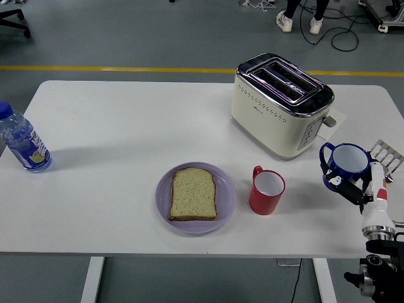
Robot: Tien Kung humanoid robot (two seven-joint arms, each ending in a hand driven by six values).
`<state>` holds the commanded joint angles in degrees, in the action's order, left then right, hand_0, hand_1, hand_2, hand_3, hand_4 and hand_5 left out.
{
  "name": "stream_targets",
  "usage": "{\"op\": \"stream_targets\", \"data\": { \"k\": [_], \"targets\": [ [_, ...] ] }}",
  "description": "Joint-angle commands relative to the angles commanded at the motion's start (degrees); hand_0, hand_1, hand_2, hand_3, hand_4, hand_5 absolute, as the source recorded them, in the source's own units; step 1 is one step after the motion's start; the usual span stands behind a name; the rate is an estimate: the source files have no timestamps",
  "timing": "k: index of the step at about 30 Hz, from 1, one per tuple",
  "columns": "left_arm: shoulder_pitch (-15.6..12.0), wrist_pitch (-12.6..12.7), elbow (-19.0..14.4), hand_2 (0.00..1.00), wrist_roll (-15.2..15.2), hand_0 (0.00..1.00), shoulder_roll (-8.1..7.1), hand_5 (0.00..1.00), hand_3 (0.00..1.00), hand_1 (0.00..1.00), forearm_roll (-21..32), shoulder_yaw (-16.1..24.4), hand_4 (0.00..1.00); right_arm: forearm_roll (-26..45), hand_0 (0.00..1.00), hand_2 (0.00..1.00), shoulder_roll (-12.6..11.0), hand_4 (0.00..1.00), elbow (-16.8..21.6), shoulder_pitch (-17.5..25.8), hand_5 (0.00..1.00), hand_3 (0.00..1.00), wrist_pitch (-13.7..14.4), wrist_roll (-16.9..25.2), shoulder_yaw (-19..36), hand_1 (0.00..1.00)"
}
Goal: Pick up the cup,pour liquid into bread,place the cup on the desk
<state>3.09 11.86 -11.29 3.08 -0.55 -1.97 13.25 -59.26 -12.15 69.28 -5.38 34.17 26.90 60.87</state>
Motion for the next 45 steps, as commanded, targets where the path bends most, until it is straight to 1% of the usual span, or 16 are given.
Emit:
{"op": "stream_targets", "data": {
  "k": [4, 10, 14, 19, 20, 25, 26, 31, 32, 37, 38, 43, 44, 45],
  "targets": [
    [0.1, 0.0, 0.0, 0.653, 0.0, 0.634, 0.02, 0.855, 0.505, 0.644, 0.0, 0.0, 0.241, 1.2, 0.566, 0.625, 0.6, 0.550, -2.1, -0.6, 0.002, 0.603, -0.4, 1.1, -1.0, 0.506],
    [0.4, 0.0, -0.1, 0.653, 0.0, 0.635, 0.07, 0.854, 0.505, 0.643, 0.0, 0.5, 0.240, 4.4, 0.569, 0.630, 2.1, 0.556, -6.1, -2.2, 0.002, 0.606, -0.8, 3.1, -2.4, 0.509],
    [0.6, 0.0, -0.1, 0.653, 0.0, 0.634, 0.10, 0.854, 0.505, 0.644, 0.0, 0.8, 0.240, 6.3, 0.566, 0.633, 2.5, 0.566, -7.8, -2.9, 0.002, 0.610, -1.1, 4.2, -3.7, 0.511],
    [0.7, 0.1, -0.1, 0.653, 0.0, 0.634, 0.18, 0.854, 0.505, 0.644, -0.1, 1.0, 0.240, 6.7, 0.566, 0.633, 2.8, 0.566, -9.8, -3.9, 0.002, 0.610, -1.7, 5.1, -5.8, 0.511],
    [0.7, 0.1, -0.1, 0.653, 0.0, 0.634, 0.18, 0.854, 0.505, 0.644, -0.2, 1.0, 0.240, 6.7, 0.566, 0.638, 2.9, 0.594, -9.9, -4.0, 0.002, 0.617, -1.7, 5.1, -5.9, 0.513],
    [0.8, 0.0, -0.1, 0.653, 0.0, 0.634, 0.23, 0.854, 0.505, 0.644, -0.1, 1.1, 0.240, 6.9, 0.566, 0.638, 3.2, 0.594, -11.0, -4.8, 0.002, 0.617, -1.8, 5.2, -6.8, 0.513],
    [0.8, 0.0, -0.1, 0.653, 0.0, 0.633, 0.22, 0.854, 0.505, 0.644, -0.1, 1.1, 0.240, 7.1, 0.571, 0.641, 3.3, 0.620, -11.4, -5.0, 0.002, 0.626, -1.8, 5.2, -6.8, 0.513],
    [0.9, 0.1, -0.1, 0.653, 0.0, 0.633, 0.21, 0.854, 0.505, 0.644, -0.2, 1.2, 0.240, 8.5, 0.571, 0.641, 3.6, 0.620, -12.7, -5.3, 0.002, 0.626, -1.9, 5.6, -6.9, 0.513],
    [0.9, 0.1, -0.1, 0.653, 0.0, 0.633, 0.20, 0.854, 0.505, 0.644, -0.2, 1.2, 0.240, 8.7, 0.571, 0.642, 3.6, 0.646, -12.8, -5.3, 0.002, 0.639, -1.9, 5.6, -6.9, 0.515],
    [0.9, 0.0, -0.1, 0.653, 0.0, 0.633, 0.21, 0.854, 0.505, 0.644, -0.2, 1.3, 0.240, 10.5, 0.571, 0.642, 4.0, 0.646, -14.1, -5.3, 0.002, 0.639, -2.2, 6.2, -7.1, 0.515],
    [0.9, 0.0, -0.1, 0.653, 0.0, 0.633, 0.21, 0.853, 0.505, 0.642, -0.2, 1.3, 0.241, 10.8, 0.575, 0.645, 4.0, 0.673, -14.3, -5.4, 0.002, 0.658, -2.2, 6.2, -7.1, 0.517],
    [0.9, 0.0, -0.1, 0.653, 0.0, 0.633, 0.20, 0.853, 0.505, 0.642, -0.2, 1.3, 0.241, 11.4, 0.575, 0.645, 4.1, 0.673, -14.9, -5.5, 0.002, 0.658, -2.2, 6.3, -7.5, 0.517],
    [0.9, 0.0, -0.1, 0.653, 0.0, 0.633, 0.20, 0.853, 0.505, 0.643, -0.2, 1.3, 0.241, 11.5, 0.574, 0.647, 4.1, 0.695, -15.0, -5.5, 0.002, 0.681, -2.2, 6.3, -7.5, 0.523],
    [0.9, 0.0, -0.1, 0.653, 0.0, 0.633, 0.20, 0.853, 0.505, 0.643, -0.2, 1.3, 0.241, 11.5, 0.574, 0.647, 4.1, 0.695, -15.1, -5.5, 0.002, 0.681, -2.2, 6.3, -7.6, 0.523]
  ]
}}
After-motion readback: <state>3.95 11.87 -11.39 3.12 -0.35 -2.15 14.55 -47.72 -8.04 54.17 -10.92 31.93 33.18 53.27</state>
